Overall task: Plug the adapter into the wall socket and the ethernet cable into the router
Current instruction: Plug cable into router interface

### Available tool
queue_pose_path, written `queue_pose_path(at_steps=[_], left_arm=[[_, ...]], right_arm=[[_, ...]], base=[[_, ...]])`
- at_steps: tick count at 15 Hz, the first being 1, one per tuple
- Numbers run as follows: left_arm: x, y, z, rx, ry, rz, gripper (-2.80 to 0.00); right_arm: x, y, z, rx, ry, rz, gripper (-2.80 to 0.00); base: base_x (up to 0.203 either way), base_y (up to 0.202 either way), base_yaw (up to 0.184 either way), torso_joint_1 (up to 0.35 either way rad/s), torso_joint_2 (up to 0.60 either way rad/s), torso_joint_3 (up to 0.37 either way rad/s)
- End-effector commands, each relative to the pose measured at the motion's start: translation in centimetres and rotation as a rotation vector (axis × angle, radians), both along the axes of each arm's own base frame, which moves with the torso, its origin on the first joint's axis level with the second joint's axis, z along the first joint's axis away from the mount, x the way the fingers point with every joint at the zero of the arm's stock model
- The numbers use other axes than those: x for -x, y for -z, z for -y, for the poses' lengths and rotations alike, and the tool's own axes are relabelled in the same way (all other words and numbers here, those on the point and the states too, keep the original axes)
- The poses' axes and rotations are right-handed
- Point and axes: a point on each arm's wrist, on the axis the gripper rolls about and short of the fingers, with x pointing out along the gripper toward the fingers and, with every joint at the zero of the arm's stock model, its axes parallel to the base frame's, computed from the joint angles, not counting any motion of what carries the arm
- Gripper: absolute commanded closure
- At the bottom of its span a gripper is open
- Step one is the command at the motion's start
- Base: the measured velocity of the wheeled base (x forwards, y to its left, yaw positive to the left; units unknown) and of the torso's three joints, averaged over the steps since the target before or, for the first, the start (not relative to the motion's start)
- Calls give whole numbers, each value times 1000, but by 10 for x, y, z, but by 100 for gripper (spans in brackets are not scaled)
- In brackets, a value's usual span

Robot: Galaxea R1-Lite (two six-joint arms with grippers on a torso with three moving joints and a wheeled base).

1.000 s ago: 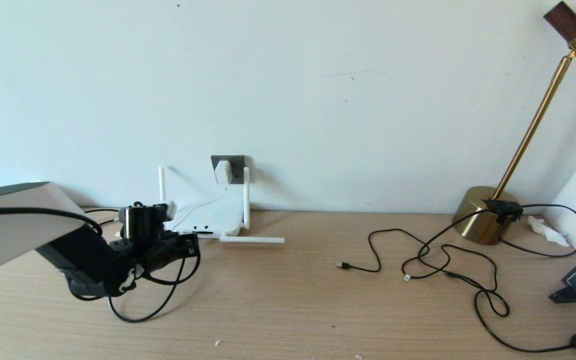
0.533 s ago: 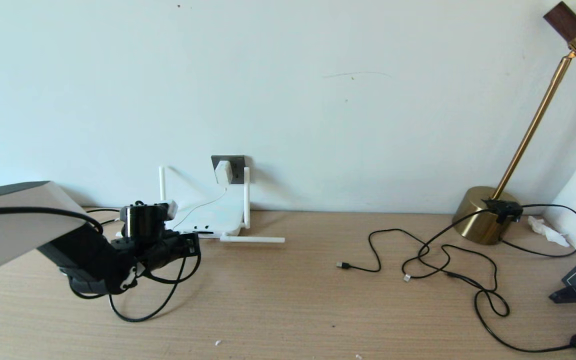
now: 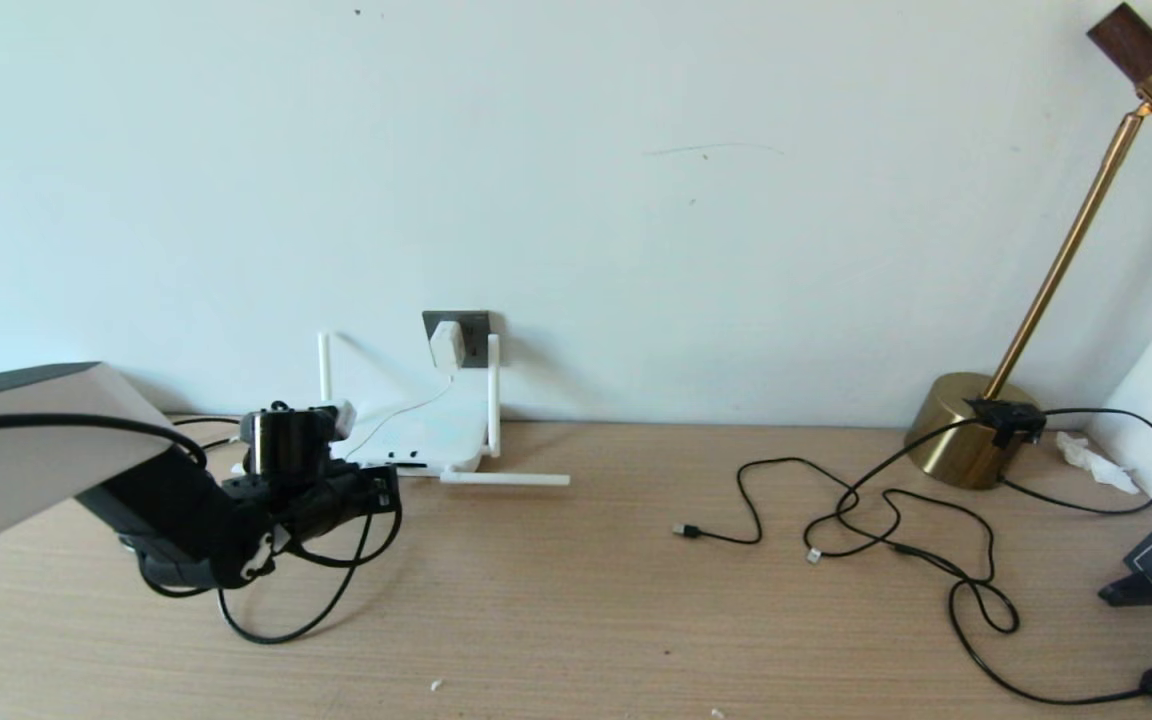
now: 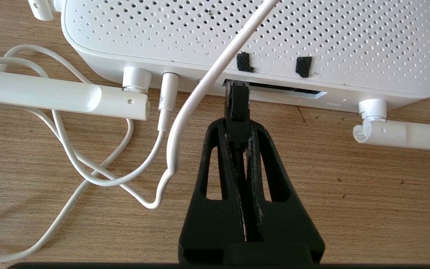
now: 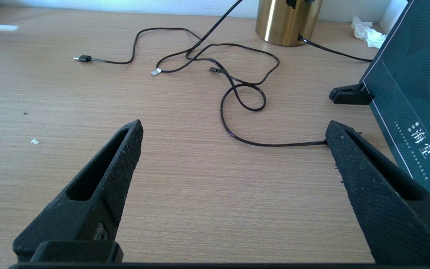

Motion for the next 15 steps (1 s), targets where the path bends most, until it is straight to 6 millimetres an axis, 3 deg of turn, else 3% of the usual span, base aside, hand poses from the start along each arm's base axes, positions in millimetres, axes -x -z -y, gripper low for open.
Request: queue_pose_path(at_steps=[1, 15], left_arm=[[0, 0, 0, 1, -1, 4, 0], [-5, -4, 0, 2, -2, 12, 0]], right_arm=[[0, 0, 0, 1, 0, -2, -280], [0, 0, 0, 1, 0, -2, -280]], base=[[0, 0, 0, 0, 0, 0], [0, 0, 0, 0, 0, 0]])
